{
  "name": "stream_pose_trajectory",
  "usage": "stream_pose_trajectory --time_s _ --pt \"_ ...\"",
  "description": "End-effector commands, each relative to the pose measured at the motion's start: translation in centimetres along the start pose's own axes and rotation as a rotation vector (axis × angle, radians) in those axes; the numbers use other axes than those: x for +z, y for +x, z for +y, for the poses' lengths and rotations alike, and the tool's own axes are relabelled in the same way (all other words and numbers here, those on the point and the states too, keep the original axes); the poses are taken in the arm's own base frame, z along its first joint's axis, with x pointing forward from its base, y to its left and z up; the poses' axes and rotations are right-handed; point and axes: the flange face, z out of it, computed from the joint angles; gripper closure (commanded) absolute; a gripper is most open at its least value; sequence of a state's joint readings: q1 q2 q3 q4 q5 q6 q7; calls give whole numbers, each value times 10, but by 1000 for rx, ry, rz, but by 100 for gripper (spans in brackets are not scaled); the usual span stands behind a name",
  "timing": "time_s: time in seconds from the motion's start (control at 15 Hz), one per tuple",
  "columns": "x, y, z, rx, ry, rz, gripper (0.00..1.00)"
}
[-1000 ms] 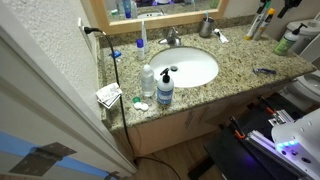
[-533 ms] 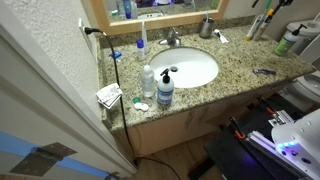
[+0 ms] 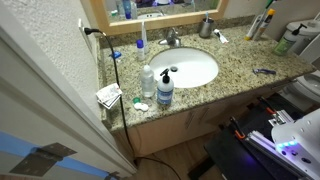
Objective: Pick up the toothbrush from the silver cup and put it on the countertop
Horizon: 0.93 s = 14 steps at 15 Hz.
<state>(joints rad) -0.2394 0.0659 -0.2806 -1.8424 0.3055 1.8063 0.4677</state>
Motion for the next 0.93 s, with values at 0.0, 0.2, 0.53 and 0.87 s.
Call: stream_pose_trajectory --time_s 0.0,0.2,0.53,0.87 --pt "36 16 -17 54 0 -47 0" --pt "53 44 -49 195 147 -86 0" --pt "66 53 -70 242 198 -94 0" --pt "90 60 -71 276 154 -88 0"
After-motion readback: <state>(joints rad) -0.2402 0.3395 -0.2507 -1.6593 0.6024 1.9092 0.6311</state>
